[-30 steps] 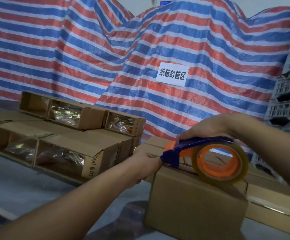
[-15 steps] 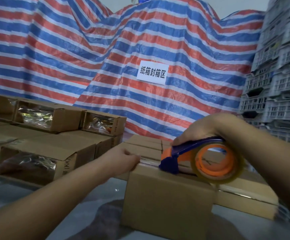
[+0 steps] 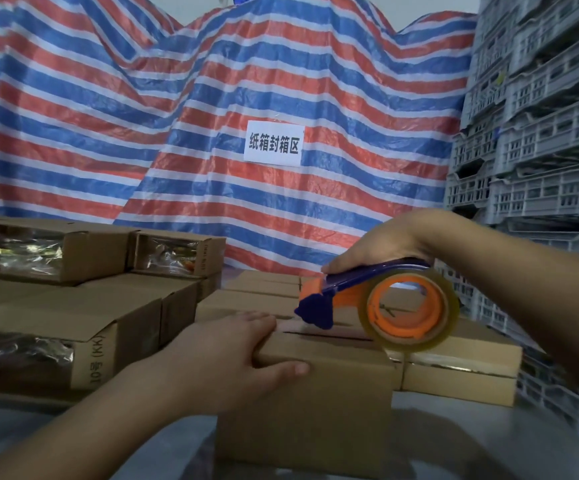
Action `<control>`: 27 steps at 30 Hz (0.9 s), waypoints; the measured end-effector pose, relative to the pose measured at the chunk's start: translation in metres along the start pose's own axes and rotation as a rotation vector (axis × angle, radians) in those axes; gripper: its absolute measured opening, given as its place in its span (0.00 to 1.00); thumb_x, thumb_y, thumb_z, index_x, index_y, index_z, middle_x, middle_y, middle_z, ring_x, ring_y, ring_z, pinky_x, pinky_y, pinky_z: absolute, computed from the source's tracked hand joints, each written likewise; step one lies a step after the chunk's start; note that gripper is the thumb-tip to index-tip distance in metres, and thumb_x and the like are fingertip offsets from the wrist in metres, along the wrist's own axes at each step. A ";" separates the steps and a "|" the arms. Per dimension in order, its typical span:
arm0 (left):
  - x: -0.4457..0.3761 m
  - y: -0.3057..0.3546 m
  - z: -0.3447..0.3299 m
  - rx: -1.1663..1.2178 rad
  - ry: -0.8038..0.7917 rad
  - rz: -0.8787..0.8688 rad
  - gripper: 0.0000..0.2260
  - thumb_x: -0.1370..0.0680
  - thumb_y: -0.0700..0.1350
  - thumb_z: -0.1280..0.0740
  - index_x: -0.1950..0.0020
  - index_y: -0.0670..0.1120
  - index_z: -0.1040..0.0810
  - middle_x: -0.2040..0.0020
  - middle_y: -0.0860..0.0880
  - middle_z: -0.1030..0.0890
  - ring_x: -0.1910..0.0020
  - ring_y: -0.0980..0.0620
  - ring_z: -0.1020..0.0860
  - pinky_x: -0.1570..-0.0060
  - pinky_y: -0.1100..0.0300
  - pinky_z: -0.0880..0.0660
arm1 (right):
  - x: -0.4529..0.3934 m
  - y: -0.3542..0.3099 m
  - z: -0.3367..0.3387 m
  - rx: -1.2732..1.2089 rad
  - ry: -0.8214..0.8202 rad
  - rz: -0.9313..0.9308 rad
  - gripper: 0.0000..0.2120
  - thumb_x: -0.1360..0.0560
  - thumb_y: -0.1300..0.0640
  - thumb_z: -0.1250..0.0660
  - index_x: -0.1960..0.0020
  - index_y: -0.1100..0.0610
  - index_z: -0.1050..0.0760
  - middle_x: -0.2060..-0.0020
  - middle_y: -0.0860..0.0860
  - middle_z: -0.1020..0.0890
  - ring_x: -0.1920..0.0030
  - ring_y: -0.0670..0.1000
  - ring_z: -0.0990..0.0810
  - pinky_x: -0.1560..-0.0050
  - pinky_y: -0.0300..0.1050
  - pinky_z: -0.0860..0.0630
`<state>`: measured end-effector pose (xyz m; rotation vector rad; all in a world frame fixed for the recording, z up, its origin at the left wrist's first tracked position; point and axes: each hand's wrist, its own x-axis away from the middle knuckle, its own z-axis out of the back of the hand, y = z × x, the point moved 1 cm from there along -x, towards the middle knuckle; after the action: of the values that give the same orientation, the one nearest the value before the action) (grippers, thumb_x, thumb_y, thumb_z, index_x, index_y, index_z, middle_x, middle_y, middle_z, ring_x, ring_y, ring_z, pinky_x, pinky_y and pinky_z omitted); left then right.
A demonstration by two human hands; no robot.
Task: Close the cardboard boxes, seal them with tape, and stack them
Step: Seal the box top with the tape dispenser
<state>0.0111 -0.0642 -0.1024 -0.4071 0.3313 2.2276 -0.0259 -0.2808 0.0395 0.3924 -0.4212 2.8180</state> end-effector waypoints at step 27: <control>-0.041 0.064 -0.017 -0.088 -0.119 -0.086 0.34 0.29 0.76 0.45 0.27 0.60 0.36 0.33 0.57 0.27 0.45 0.59 0.29 0.55 0.62 0.36 | 0.000 0.067 -0.010 -0.043 0.042 -0.020 0.23 0.20 0.33 0.42 0.50 0.50 0.21 0.69 0.49 0.17 0.72 0.46 0.20 0.70 0.34 0.24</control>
<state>-0.0105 -0.1383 -0.0952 -0.3272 0.1497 2.1767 -0.0480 -0.3398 0.0141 0.3259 -0.4660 2.7876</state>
